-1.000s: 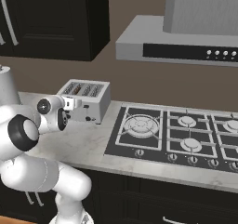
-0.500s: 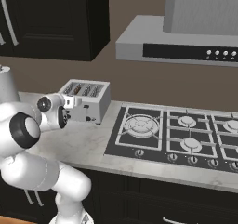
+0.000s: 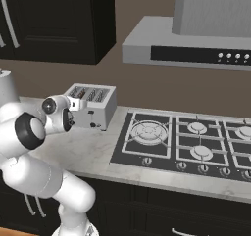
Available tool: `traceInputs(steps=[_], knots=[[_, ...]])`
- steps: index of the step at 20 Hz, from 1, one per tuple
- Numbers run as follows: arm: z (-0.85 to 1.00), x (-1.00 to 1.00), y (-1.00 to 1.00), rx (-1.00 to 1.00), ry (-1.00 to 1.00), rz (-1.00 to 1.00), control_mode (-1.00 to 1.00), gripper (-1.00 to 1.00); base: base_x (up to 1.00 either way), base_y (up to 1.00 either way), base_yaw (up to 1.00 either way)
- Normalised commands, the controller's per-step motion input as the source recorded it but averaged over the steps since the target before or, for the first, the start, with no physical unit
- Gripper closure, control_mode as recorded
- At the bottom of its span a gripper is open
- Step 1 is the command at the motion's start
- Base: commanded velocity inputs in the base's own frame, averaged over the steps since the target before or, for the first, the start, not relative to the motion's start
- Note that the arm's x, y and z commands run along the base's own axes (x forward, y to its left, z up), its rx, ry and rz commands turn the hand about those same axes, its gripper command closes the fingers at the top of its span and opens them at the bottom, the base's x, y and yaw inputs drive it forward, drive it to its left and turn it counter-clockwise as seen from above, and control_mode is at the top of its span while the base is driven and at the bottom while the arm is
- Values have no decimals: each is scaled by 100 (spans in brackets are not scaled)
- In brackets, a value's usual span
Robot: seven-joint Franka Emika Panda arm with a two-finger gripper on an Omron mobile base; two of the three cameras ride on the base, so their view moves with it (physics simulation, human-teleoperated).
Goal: Start the toaster. Once the lever pops up, take the bread to the plate on the dining counter.
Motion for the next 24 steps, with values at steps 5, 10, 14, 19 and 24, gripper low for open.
traceInputs(steps=[5,10,14,19,24], knots=[[0,22,0,-1,0,0,-100,-100,0,0,0],[0,20,1,-1,0,0,-100,-100,0,0,0],[0,14,4,-1,0,0,-100,-100,0,0,0],[0,9,11,-1,1,0,-100,-100,0,0,0],[0,7,19,-2,0,0,-100,-100,0,0,0]])
